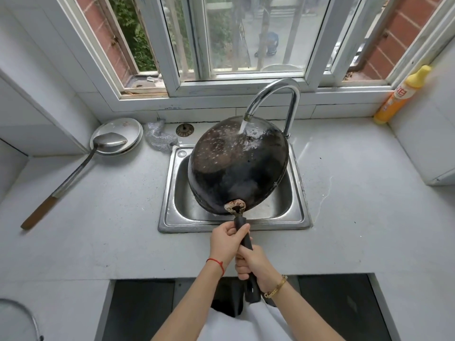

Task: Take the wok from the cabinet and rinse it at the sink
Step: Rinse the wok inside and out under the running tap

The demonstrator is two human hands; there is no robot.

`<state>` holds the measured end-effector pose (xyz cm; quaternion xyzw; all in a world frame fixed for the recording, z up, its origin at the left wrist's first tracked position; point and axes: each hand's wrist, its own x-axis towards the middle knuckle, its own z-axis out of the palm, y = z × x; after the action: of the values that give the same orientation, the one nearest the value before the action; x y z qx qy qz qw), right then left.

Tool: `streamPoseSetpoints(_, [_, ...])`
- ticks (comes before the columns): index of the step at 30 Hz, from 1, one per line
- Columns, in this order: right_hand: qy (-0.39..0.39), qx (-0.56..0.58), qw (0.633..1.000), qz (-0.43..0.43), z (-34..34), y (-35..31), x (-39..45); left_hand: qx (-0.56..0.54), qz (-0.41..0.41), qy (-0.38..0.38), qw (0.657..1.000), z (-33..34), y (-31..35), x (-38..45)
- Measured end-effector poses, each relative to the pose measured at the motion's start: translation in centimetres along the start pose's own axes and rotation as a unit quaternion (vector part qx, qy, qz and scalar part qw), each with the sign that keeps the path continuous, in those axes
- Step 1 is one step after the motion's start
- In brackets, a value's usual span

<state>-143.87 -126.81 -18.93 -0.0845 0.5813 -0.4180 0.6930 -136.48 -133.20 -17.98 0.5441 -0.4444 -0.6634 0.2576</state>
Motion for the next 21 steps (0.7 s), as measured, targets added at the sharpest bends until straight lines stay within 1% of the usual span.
streamPoseSetpoints(11, [-0.001,0.009,1.000,-0.004,-0.4,0.1,-0.5,0.013,0.000,-0.004,1.000,0.4,-0.1,-0.2])
streamPoseSetpoints(21, [0.000,0.009,1.000,0.000,0.5,-1.6,0.7,0.061,0.019,0.000,0.998,-0.3,0.6,1.7])
